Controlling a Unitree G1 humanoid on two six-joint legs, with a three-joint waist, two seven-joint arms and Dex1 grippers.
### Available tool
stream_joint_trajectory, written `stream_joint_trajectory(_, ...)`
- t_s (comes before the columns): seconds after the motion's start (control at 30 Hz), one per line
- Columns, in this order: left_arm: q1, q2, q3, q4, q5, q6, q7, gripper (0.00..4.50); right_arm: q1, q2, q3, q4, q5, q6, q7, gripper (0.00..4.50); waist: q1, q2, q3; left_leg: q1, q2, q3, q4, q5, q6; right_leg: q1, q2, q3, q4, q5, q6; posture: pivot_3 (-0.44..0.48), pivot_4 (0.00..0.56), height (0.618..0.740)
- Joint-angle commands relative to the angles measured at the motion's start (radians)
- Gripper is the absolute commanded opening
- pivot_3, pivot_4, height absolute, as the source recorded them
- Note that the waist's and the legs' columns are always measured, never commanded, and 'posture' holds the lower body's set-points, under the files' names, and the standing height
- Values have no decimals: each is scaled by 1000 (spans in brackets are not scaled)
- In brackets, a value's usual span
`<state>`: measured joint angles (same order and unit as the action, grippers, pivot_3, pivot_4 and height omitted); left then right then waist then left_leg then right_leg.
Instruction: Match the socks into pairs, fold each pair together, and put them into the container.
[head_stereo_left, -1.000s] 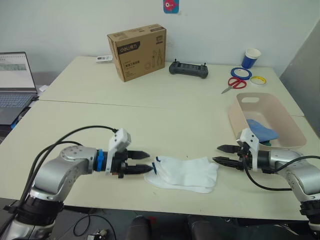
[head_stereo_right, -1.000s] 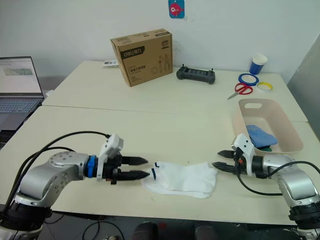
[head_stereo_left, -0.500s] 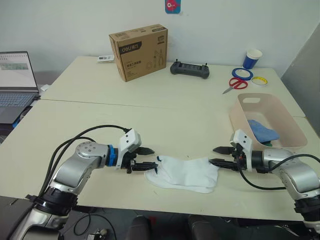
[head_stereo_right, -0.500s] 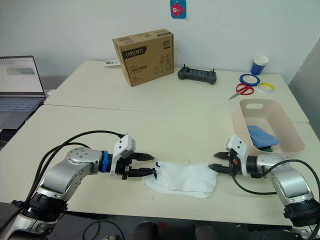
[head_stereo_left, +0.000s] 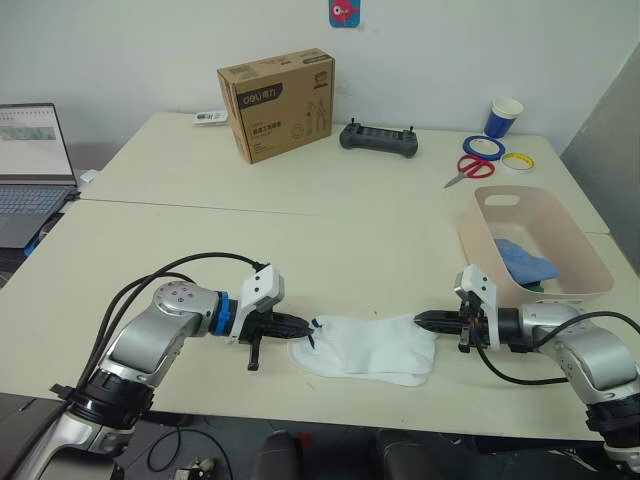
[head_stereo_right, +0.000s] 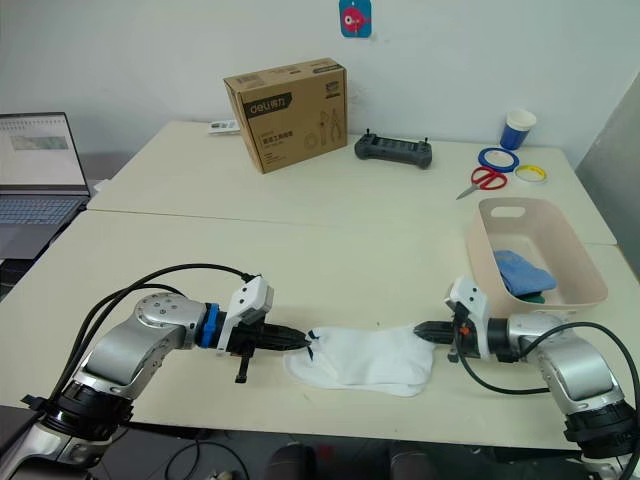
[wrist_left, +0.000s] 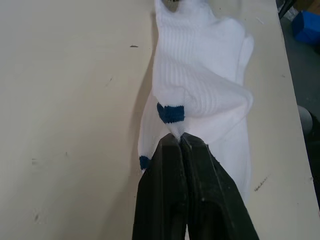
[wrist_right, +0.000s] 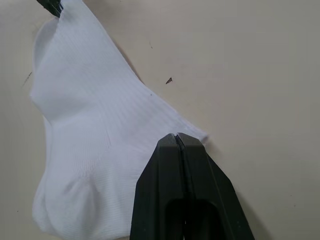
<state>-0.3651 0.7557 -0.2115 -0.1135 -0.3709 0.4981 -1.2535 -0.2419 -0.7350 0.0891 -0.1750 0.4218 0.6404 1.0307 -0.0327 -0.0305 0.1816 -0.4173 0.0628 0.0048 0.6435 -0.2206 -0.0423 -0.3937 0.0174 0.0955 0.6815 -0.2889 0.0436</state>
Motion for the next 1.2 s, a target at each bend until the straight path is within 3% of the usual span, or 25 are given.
stream_joint_trajectory(0.03,-15,3,22,-61,-23,14,2,20,-10,-9,-36,-38,28,-6,10,0,0,0,0,0,0,0,0,0,0,0,0,0,0,0,0,0,150,740)
stream_joint_trajectory(0.3,-13,17,21,-75,-25,24,-7,20,-56,14,-22,-5,-1,0,-42,0,-1,0,0,0,0,0,0,0,0,0,0,0,0,0,0,0,150,740)
stream_joint_trajectory(0.4,-16,15,19,-78,-27,28,-7,0,-71,32,-10,2,-6,12,-55,648,0,0,0,0,0,0,0,0,0,0,0,0,0,0,0,0,150,740)
stream_joint_trajectory(0.5,-15,16,17,-77,-26,27,-10,0,-78,30,18,12,-34,5,-55,1637,0,0,0,0,0,0,0,0,0,0,0,0,0,0,0,0,150,740)
stream_joint_trajectory(0.83,-15,16,17,-78,-22,24,-9,0,-73,6,65,55,-95,-25,-20,1637,0,0,0,0,0,0,0,0,0,0,0,0,0,0,0,0,150,740)
stream_joint_trajectory(0.93,-11,18,18,-83,-23,23,-9,0,-71,11,47,59,-76,-34,-12,1036,0,0,0,0,0,0,0,0,0,0,0,0,0,0,0,0,150,740)
stream_joint_trajectory(1.03,-6,21,21,-87,-24,23,-8,0,-63,5,38,58,-69,-46,-4,34,0,0,0,0,0,0,0,0,0,0,0,0,0,0,0,0,150,740)
stream_joint_trajectory(1.2,1,26,29,-87,-21,8,-8,0,-55,4,1,33,-39,-45,11,34,0,0,0,0,0,0,0,0,0,0,0,0,0,0,0,0,150,740)
